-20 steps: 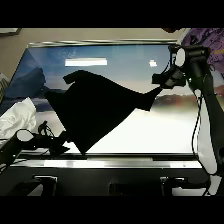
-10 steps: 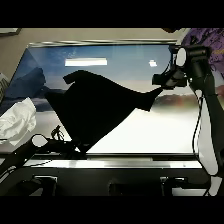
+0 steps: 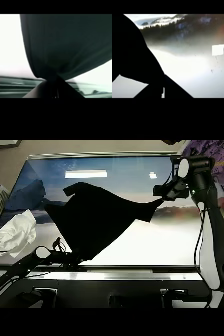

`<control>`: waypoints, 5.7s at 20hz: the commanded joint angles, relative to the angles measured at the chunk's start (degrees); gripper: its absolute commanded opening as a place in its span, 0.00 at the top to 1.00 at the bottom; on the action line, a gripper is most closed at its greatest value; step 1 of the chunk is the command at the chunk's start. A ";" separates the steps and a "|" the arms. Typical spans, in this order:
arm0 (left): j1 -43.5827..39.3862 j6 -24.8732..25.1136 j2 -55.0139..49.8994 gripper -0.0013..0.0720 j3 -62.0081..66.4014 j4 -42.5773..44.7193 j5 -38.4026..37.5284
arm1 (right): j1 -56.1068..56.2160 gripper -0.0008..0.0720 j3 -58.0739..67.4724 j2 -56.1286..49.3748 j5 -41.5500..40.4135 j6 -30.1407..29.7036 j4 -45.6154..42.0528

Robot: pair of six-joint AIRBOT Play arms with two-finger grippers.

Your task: Fold the clothes and pants, and hang the long-sleeved shirts on hangers.

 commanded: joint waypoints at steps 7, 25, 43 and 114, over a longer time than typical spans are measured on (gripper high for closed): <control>7.80 8.44 -0.81 0.96 22.18 11.13 -0.17 | -0.02 0.95 0.15 5.64 -14.34 -0.85 1.09; 18.91 4.33 18.47 0.96 84.46 44.72 -18.27 | -0.02 0.95 13.11 43.82 -30.45 -1.73 -8.92; 18.91 2.14 -31.69 0.96 69.61 48.30 -15.98 | -0.02 0.95 12.04 -15.13 -19.76 10.36 -4.94; 45.44 30.32 -5.01 0.96 18.36 10.49 -21.64 | -11.08 0.95 -52.02 14.08 -19.71 -36.35 51.91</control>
